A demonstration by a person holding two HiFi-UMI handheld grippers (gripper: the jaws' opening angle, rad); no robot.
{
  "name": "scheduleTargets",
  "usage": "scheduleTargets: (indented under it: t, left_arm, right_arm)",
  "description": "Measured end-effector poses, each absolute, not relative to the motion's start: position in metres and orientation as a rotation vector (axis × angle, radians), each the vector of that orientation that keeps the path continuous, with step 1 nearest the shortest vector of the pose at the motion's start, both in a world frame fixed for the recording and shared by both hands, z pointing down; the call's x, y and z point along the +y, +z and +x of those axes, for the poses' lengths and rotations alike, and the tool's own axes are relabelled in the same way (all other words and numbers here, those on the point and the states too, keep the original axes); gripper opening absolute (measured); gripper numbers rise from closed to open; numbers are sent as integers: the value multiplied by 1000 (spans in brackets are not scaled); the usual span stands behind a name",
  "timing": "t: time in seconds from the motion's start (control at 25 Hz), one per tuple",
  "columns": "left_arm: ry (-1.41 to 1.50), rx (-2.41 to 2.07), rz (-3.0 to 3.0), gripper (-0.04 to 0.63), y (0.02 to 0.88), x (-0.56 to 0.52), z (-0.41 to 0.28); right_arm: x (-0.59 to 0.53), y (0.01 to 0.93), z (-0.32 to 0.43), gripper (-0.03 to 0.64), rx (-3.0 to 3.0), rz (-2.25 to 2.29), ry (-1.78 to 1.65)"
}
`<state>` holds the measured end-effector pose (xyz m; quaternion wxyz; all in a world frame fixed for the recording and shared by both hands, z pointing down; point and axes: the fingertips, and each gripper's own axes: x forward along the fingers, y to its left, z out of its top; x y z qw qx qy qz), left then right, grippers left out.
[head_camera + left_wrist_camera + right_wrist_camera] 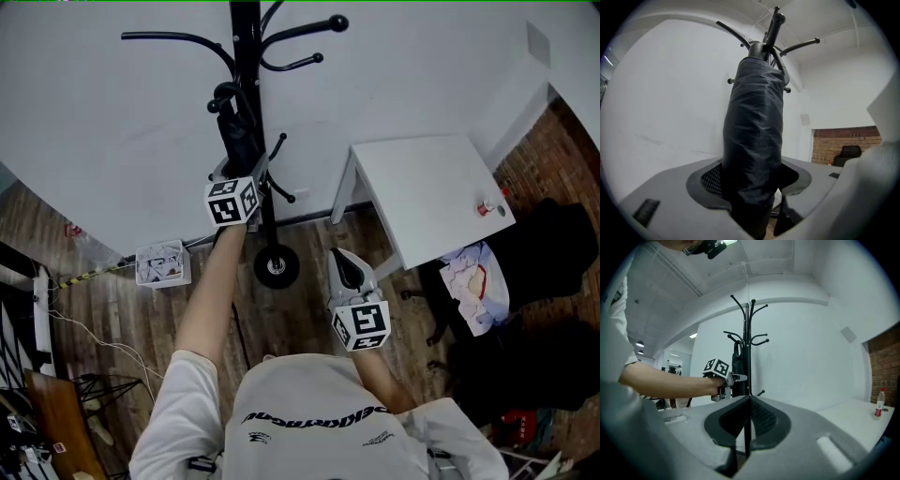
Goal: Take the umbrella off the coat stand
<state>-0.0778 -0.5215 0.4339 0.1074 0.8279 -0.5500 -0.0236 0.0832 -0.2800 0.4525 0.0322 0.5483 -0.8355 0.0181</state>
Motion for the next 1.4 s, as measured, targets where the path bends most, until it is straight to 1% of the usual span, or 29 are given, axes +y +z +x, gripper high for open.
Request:
scheduleTargets:
  t: [0.24, 1.4]
  left_arm:
    - [-6, -1652, 2404, 258, 435, -515, -81]
    - [83, -1799, 2331, 256, 379, -475, -111]
  right_arm:
    - [-277, 449, 90, -2, -2572, 1704, 51]
    - [-265, 437, 78, -2, -2639, 1634, 14]
